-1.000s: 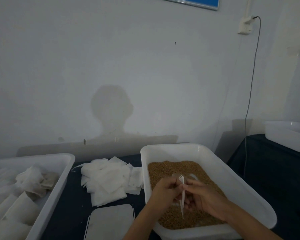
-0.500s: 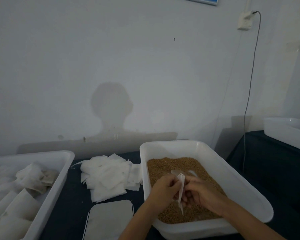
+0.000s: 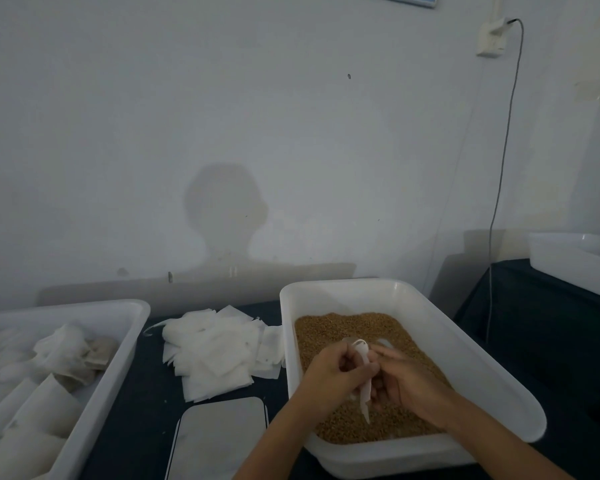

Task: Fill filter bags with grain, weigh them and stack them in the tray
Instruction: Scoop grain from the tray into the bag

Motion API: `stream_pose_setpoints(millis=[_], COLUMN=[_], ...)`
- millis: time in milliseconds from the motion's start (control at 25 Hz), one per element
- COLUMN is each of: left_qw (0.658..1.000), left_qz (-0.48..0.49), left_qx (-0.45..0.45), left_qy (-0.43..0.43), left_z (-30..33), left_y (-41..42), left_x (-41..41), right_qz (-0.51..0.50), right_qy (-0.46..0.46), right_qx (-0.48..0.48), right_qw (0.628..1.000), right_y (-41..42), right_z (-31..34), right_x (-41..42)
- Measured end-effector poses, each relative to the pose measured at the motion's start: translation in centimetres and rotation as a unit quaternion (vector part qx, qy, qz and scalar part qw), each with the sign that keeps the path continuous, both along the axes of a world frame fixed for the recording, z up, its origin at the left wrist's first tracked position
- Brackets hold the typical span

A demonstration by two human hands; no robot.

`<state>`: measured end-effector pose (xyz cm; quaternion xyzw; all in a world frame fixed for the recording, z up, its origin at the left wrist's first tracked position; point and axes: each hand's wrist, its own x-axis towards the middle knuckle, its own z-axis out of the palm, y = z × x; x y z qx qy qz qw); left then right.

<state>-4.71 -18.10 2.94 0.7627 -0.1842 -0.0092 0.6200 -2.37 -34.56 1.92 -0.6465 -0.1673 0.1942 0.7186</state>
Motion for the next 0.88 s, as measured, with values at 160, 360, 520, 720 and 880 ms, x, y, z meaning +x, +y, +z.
stream_pose_setpoints(millis=[160, 360, 520, 720, 880], left_qw=[1.000, 0.999, 0.999, 0.999, 1.000], left_qz=[0.000, -0.039, -0.035, -0.026, -0.015], left_qx=[0.004, -0.028, -0.026, -0.002, 0.026], left_qy=[-0.001, 0.021, 0.027, 0.018, 0.008], left_z=[-0.17, 0.01, 0.23, 0.15, -0.20], left_y=[0.05, 0.08, -0.02, -0.21, -0.24], left_x=[0.12, 0.12, -0.03, -0.01, 0.19], right_qz=[-0.012, -0.017, -0.010, 0.014, 0.007], right_qy=[-0.010, 0.002, 0.004, -0.016, -0.020], right_qx=[-0.020, -0.012, -0.004, -0.023, -0.057], right_qw=[1.000, 1.000, 1.000, 1.000, 0.998], right_y=[0.11, 0.13, 0.13, 0.06, 0.10], right_z=[-0.12, 0.00, 0.17, 0.46, 0.37], right_x=[0.12, 0.16, 0.03, -0.16, -0.02])
